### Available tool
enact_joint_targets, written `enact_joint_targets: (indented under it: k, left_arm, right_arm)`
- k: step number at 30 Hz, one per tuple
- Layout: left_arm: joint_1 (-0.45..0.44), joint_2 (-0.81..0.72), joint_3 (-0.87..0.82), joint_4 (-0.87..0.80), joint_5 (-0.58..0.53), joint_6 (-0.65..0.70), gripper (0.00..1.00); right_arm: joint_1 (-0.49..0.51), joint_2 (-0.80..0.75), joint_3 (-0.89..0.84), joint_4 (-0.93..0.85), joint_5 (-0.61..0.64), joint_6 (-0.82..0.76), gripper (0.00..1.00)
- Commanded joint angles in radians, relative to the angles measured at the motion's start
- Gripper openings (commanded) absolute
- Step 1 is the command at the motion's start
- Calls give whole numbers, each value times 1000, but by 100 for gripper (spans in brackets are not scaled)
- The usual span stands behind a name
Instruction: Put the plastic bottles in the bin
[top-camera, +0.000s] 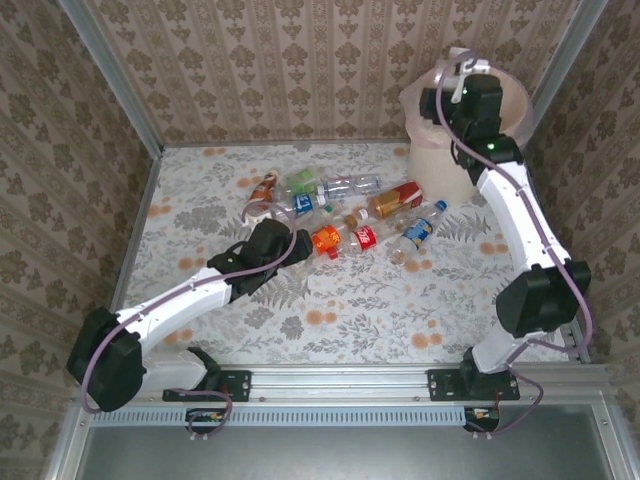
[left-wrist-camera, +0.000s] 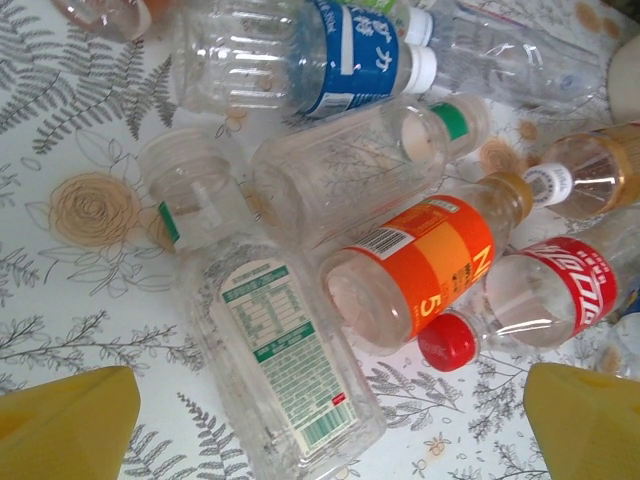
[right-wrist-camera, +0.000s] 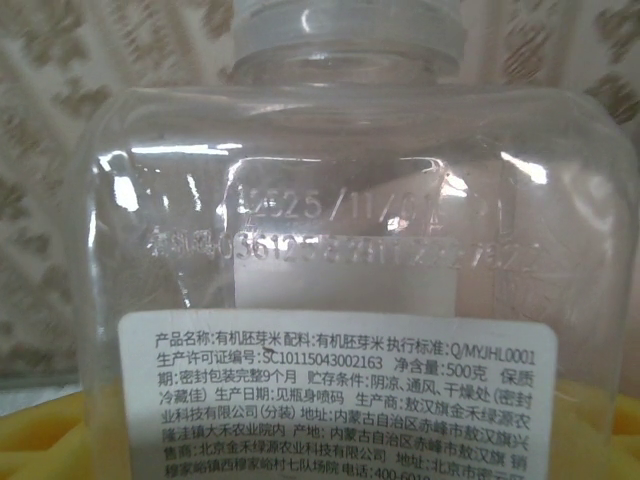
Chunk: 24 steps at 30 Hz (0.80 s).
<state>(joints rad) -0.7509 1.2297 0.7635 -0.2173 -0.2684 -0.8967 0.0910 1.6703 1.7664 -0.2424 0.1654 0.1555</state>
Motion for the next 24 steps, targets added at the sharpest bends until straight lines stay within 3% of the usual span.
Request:
enact_joint_targets:
  k: [1,11,24]
  left_arm:
    - [5,-32,-15,-57,-49,-57,100]
    - [17,-46,-36,-122,-83,-142,100]
    - [42,-53,-47,-139,-76,-174,100]
  right_arm:
    - [-41,54,133,-41,8,-22,76]
    - [-148,241,379,-211,73,-17,79]
    - [-232,327,395,-226,132,-95,86]
